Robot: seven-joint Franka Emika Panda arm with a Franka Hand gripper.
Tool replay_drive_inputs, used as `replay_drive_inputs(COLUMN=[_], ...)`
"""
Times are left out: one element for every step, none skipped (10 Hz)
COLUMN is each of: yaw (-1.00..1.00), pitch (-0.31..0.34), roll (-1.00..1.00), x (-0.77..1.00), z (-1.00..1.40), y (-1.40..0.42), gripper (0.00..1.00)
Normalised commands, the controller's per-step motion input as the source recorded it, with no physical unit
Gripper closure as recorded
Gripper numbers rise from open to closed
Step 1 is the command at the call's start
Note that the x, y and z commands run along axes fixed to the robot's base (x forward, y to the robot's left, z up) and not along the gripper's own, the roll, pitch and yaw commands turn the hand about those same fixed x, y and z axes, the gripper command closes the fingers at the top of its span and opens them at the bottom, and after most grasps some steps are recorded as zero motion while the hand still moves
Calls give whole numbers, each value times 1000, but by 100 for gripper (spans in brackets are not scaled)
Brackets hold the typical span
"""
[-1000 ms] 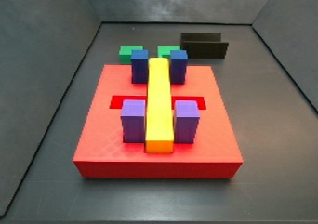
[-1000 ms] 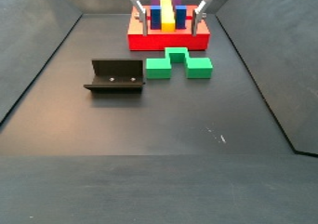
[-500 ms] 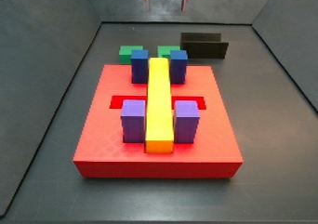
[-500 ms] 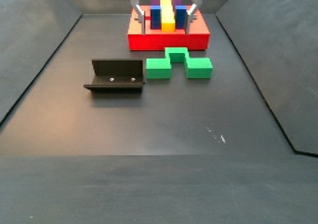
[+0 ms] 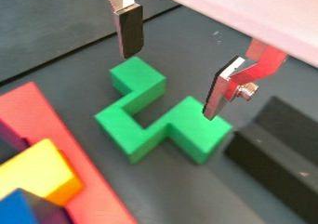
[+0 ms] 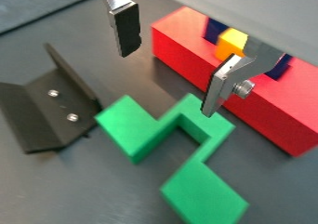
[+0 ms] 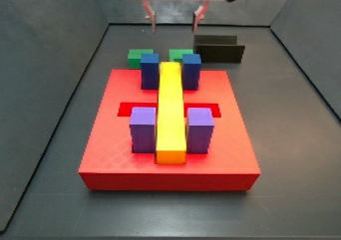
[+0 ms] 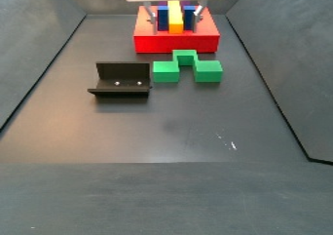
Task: Pick up the green object. Move up. Place the green object on the fixture. Regrasp the green object. Move to above the board. Insert the green object.
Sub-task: Pick up the green object.
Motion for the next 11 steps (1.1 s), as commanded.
replay_drive_inputs(yaw=[0, 0, 0, 0, 0, 6, 34, 29, 34, 63, 80], pitch=[-21, -93, -186, -226, -233, -221, -180, -189, -194, -149, -149], roll=[0, 0, -3, -9, -26, -17, 0, -16, -7, 0, 0], x=[-329, -220, -131, 0, 0, 0, 0, -54, -57, -37, -54], z=[-80, -37, -94, -151, -214, -246, -214, -214, -231, -260, -291], y=[-346, -266, -251, -166, -77, -51, -31, 0, 0, 0, 0], gripper=[0, 0, 0, 0, 0, 0, 0, 0, 0, 0, 0])
